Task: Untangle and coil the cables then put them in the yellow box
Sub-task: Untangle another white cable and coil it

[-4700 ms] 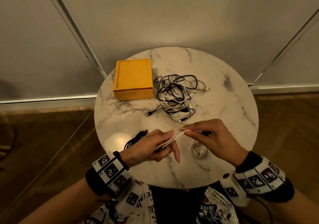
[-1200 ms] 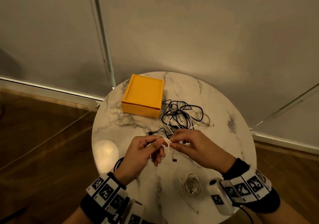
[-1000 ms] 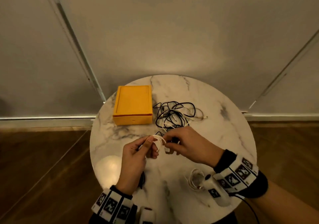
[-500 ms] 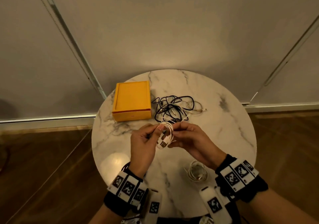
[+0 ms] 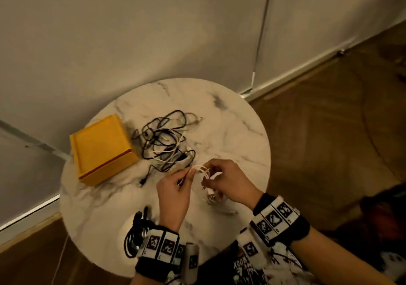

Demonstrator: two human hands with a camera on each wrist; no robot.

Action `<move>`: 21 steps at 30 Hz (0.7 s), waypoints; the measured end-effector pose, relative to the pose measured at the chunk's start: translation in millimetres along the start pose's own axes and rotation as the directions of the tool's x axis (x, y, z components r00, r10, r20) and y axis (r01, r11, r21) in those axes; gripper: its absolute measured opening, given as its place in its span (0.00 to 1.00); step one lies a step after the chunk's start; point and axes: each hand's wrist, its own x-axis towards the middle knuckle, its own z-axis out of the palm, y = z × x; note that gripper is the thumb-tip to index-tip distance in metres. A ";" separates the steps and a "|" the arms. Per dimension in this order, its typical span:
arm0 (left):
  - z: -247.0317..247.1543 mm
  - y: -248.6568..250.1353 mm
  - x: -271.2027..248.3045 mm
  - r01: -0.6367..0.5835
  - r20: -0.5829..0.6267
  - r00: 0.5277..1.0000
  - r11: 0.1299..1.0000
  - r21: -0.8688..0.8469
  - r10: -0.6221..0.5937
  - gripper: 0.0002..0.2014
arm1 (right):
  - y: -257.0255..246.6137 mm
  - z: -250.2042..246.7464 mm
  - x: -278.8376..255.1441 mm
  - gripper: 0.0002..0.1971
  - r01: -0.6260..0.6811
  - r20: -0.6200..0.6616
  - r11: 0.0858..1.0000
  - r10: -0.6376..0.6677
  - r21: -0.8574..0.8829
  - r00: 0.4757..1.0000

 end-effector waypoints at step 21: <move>78.7 -65.2 -15.7 0.290 0.269 0.880 0.892 0.347 -0.391 0.10 | 115.4 10.0 5.1 0.08 -0.294 -0.051 0.927 0.290 -0.231 0.956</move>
